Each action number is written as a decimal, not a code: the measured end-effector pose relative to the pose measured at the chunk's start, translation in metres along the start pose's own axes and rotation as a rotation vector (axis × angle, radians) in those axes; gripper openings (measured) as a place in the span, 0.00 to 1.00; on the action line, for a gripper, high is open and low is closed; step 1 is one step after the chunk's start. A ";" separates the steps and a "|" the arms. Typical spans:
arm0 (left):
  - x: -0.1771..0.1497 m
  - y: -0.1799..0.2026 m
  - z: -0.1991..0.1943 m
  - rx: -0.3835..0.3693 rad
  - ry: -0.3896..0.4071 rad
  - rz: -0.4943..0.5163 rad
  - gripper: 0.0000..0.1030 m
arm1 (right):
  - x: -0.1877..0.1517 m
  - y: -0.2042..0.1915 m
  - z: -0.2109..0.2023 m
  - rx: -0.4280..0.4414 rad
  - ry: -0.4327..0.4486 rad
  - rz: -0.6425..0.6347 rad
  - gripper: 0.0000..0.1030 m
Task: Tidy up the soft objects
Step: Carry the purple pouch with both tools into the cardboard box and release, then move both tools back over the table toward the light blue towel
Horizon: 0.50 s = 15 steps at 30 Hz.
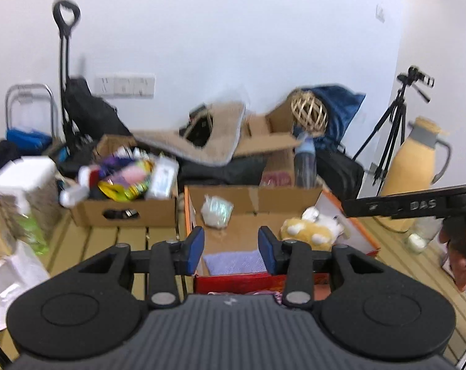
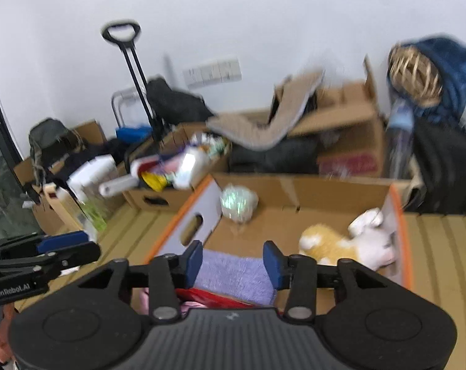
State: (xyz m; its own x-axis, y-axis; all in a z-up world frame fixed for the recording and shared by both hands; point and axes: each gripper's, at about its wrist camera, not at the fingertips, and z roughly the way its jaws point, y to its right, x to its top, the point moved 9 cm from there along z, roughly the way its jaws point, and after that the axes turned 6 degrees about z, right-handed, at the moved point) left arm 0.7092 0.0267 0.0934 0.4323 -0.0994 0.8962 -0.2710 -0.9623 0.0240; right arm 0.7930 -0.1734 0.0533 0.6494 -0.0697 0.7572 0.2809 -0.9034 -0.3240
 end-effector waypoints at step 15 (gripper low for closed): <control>-0.084 0.044 -0.207 0.158 0.242 0.064 0.62 | -0.089 -0.048 -0.237 -0.113 0.406 -0.226 0.63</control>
State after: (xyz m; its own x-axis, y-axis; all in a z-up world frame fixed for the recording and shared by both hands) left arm 0.4826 0.0449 0.1106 0.1960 -0.1164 0.9737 -0.1461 -0.9853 -0.0884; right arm 0.5549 -0.2244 0.1358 0.2463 -0.0054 0.9692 0.2897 -0.9539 -0.0790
